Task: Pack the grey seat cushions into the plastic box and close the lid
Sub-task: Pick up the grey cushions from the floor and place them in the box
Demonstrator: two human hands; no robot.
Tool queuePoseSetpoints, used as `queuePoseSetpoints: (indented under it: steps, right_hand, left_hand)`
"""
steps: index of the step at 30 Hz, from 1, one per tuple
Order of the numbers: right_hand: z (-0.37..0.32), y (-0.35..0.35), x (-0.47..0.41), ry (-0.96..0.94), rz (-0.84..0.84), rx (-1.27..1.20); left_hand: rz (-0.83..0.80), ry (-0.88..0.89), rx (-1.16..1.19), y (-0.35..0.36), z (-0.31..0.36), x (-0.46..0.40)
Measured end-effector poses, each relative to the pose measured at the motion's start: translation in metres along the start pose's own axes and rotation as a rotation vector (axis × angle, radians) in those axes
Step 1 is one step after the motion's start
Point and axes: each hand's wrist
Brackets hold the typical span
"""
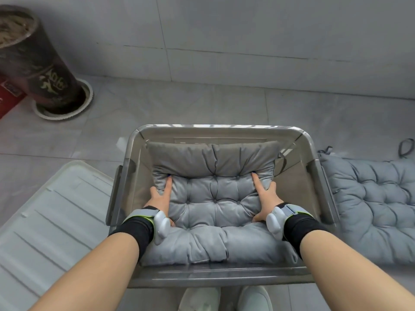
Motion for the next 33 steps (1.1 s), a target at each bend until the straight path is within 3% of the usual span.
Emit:
queuePoseSetpoints:
  steps: [5, 16, 20, 22, 24, 27, 33]
  right_hand:
    - [0.013, 0.016, -0.017, 0.032, -0.042, 0.029]
    - [0.025, 0.040, -0.042, 0.107, -0.051, 0.106]
    - [0.019, 0.027, -0.040, 0.001, 0.069, 0.311]
    - [0.016, 0.019, -0.041, -0.148, 0.024, 0.352]
    - [0.016, 0.018, -0.043, -0.237, -0.106, 0.397]
    - [0.021, 0.028, -0.046, -0.185, -0.230, 0.473]
    - [0.025, 0.048, -0.047, -0.097, -0.213, 0.400]
  left_hand:
    - [-0.065, 0.006, -0.016, 0.017, 0.002, -0.018]
    - [-0.008, -0.062, -0.144, 0.044, 0.006, -0.041]
    - [0.369, 0.104, -0.373, 0.034, 0.011, -0.038]
    - [0.291, 0.240, -0.401, 0.034, 0.013, -0.038]
    - [0.119, 0.261, -0.387, 0.036, 0.014, -0.041]
    - [0.055, 0.257, -0.379, 0.043, 0.013, -0.046]
    - [0.018, 0.259, -0.347, 0.060, 0.012, -0.061]
Point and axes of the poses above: each hand's wrist, its own x-axis away from the middle knuckle, its own y-axis out of the palm, z = x × y, and after that the axes turned 14 degrees about -x, right-handed
